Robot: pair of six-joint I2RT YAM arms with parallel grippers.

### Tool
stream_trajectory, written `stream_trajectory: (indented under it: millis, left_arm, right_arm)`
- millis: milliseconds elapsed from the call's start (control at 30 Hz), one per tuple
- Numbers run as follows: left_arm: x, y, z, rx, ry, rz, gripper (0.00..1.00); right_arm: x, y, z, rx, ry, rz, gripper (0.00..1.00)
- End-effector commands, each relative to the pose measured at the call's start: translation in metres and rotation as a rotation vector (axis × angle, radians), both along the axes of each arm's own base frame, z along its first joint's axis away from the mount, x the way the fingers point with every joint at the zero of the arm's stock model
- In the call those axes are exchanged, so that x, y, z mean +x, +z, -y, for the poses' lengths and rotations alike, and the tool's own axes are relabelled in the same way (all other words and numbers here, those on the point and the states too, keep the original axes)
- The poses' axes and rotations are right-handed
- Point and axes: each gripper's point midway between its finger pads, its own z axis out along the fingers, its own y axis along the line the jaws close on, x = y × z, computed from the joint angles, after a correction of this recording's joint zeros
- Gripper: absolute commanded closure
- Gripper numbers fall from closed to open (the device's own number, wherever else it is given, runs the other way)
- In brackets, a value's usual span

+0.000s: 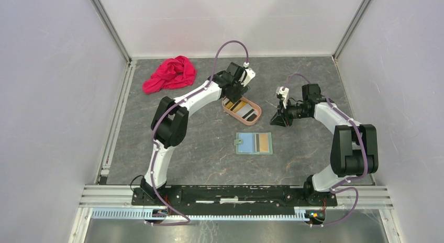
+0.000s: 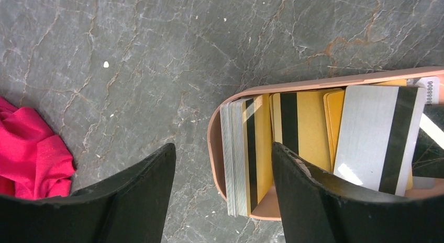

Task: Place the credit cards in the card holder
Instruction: Pick up the credit card from the storage box.

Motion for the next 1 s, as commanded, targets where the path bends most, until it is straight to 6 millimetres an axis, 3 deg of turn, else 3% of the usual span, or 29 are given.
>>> stream_trajectory:
  millis: [0,433,967]
  left_arm:
    - [0.0054,-0.0009,0.0,0.056,-0.029,0.006,0.27]
    - [0.0065,-0.0083,-0.0041,0.087,-0.017,-0.005,0.29]
    - [0.0088,-0.0011,-0.0043,0.082,0.0,0.013,0.37]
  right_arm:
    - [0.0091,0.0139,-0.0022,0.021,0.019,0.049,0.74]
    - [0.0089,0.0133,-0.0028,0.023,0.023,0.045,0.74]
    - [0.009,0.013,-0.0025,0.026,0.022,0.04,0.75]
